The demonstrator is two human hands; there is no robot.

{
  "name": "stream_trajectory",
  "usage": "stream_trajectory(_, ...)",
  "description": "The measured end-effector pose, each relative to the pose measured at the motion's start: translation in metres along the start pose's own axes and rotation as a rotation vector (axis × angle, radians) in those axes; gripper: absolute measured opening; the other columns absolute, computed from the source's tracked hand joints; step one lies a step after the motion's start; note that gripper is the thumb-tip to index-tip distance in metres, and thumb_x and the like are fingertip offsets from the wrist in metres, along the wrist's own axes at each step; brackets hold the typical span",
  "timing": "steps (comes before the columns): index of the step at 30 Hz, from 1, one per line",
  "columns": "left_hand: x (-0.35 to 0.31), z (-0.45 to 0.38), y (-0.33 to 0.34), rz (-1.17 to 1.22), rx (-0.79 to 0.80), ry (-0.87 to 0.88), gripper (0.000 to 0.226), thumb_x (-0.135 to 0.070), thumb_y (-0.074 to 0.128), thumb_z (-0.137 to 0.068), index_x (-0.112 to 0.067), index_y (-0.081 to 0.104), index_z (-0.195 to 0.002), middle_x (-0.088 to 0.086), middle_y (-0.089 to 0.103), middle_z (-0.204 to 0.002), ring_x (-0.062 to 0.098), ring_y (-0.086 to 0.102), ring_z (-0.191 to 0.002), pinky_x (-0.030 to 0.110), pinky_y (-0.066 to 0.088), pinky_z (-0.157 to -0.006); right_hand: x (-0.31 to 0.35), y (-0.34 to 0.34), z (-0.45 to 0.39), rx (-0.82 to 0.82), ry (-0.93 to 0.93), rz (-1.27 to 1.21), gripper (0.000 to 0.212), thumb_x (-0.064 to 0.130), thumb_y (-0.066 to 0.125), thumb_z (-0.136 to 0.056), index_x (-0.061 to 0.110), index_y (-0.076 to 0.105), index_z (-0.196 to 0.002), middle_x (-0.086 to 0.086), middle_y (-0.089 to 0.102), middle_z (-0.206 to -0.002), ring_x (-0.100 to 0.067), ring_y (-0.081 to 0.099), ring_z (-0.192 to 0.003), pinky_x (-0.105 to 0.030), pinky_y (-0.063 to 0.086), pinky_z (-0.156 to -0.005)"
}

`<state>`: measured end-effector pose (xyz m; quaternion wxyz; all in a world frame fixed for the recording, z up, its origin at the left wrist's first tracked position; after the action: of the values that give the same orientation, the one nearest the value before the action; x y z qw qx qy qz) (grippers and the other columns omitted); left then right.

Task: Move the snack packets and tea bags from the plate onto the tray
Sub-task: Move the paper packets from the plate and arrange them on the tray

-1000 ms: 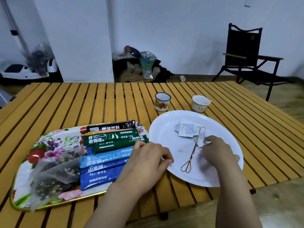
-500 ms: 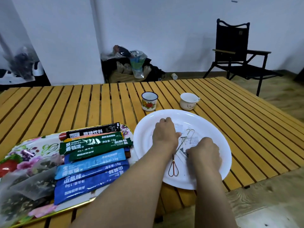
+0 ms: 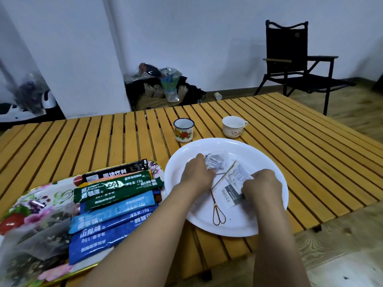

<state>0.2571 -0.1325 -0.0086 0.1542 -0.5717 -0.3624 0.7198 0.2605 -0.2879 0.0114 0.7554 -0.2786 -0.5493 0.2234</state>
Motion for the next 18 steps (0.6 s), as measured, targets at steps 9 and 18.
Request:
stream_trajectory(9, 0.013, 0.031, -0.044, -0.23, 0.019, 0.06, 0.023, -0.022, 0.047, -0.094, -0.008, 0.043, -0.112, 0.011, 0.056, -0.104, 0.03, 0.052, -0.09, 0.035, 0.041, -0.066, 0.008, -0.022, 0.007, -0.1, -0.112, -0.092, 0.023, -0.011, 0.051, -0.081, 0.01, 0.054, -0.072, -0.001, 0.047, -0.06, -0.021, 0.048, -0.057, -0.028, 0.039, -0.05)
stream_trajectory(18, 0.001, 0.035, -0.039, -0.442, 0.019, 0.186, 0.029, -0.023, 0.055, -0.09, -0.019, 0.048, -0.118, 0.008, 0.06, -0.116, 0.028, 0.055, -0.099, 0.033, 0.042, -0.067, 0.004, -0.016, 0.009, 0.143, -0.063, 0.036, 0.023, -0.006, 0.061, -0.076, 0.009, 0.068, -0.091, -0.01, 0.056, -0.068, -0.024, 0.05, -0.06, -0.023, 0.038, -0.048)
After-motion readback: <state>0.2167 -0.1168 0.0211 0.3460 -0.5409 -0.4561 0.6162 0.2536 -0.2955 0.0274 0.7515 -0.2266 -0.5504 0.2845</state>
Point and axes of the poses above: each hand's wrist, its own z-axis away from the middle knuckle, its own y-axis out of the palm, x = y × z, the point moved 3 cm from there along -z, towards the middle knuckle
